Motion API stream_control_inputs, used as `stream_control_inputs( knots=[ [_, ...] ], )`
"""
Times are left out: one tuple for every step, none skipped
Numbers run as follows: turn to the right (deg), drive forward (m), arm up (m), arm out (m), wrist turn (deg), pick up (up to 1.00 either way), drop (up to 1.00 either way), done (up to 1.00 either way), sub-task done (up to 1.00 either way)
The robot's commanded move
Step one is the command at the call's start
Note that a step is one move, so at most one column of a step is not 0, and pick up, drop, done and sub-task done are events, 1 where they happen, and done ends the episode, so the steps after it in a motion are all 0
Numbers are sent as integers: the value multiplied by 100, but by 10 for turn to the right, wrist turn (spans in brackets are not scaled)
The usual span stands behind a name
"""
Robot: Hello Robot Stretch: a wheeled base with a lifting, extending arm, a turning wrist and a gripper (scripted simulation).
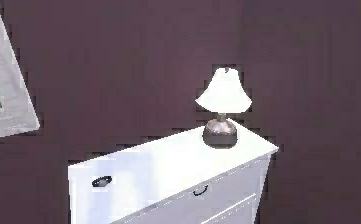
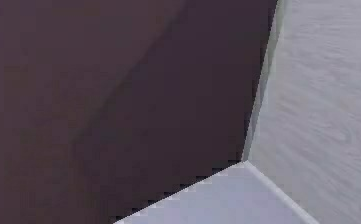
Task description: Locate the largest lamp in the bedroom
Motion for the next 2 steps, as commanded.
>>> stream_control_inputs(
  knots=[
    [450, 0, 0, 0, 0, 0, 0, 0, 0],
    [450, 0, 0, 0, 0, 0, 0, 0, 0]
  ],
)
